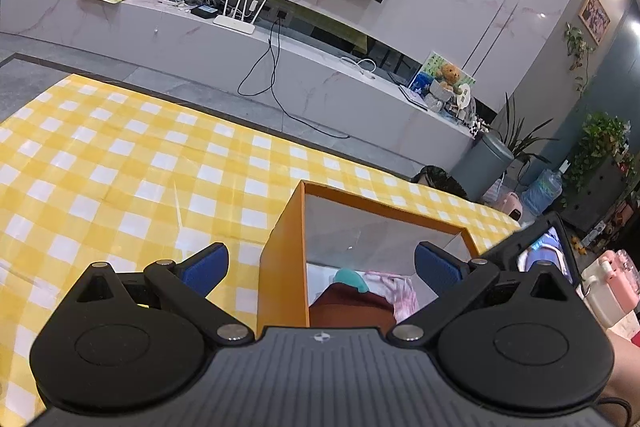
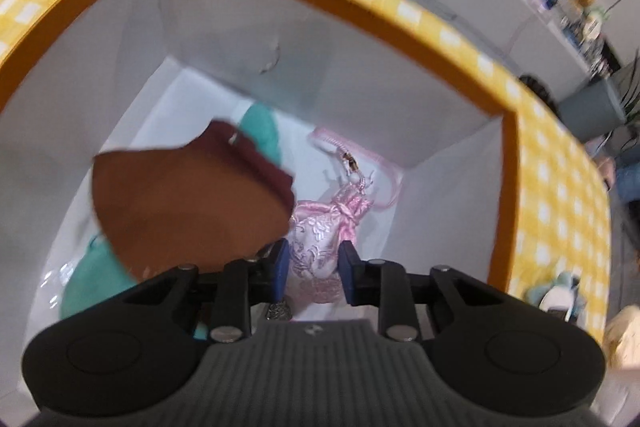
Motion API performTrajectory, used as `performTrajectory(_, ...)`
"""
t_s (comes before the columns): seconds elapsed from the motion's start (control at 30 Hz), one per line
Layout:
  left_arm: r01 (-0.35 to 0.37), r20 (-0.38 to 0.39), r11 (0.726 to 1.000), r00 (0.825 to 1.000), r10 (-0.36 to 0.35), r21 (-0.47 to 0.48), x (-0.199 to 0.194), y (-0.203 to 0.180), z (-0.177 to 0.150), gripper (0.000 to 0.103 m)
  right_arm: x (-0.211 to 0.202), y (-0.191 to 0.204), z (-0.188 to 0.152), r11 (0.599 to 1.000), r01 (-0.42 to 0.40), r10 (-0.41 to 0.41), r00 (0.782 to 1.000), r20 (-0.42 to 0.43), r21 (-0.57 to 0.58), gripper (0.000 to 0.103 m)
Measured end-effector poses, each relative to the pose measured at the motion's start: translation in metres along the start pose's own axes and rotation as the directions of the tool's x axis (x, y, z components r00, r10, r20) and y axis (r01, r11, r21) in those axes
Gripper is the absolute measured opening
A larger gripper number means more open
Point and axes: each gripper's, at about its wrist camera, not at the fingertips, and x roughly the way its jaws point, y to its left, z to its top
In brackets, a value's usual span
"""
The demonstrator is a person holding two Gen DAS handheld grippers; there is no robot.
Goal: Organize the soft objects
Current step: 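Open the left gripper to drop the felt while the right gripper releases the pouch, then move both tools back from the box toward the remaining soft items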
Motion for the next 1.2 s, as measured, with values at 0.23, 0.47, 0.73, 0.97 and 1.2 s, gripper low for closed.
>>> performTrajectory(0.23,-0.003,0.013,1.0,1.0,0.003,0.004,0.001,-0.002,0.0,0.103,0.005,0.0,0.004,0.998,0.06,-0.06,0.991,0.116,0.005,0.039)
performTrajectory(0.47,-0.046,0.02,0.999,0.999,0.045,0.019,0.0,-0.008,-0.002,0.103,-0.022,0.001,-0.009,0.997,0.038,-0.023,0.976,0.215,-0.065,0.075)
performTrajectory(0.73,0.001,-0.003,0.997,1.0,-0.001,-0.082,0.001,-0.003,0.001,0.103,-0.06,0.0,-0.016,0.998,-0.028,0.044,0.952,0.303,-0.056,0.091)
performTrajectory(0.97,-0.004,0.034,0.979,0.999,0.012,-0.206,-0.02,0.004,0.0,0.103,-0.103,0.009,-0.035,0.995,-0.084,0.101,0.906,0.411,-0.058,0.093)
performTrajectory(1.2,0.017,0.12,0.992,0.993,-0.002,-0.127,-0.05,-0.013,-0.017,0.103,-0.153,0.004,-0.07,0.984,-0.173,0.173,0.831,0.529,-0.051,0.093)
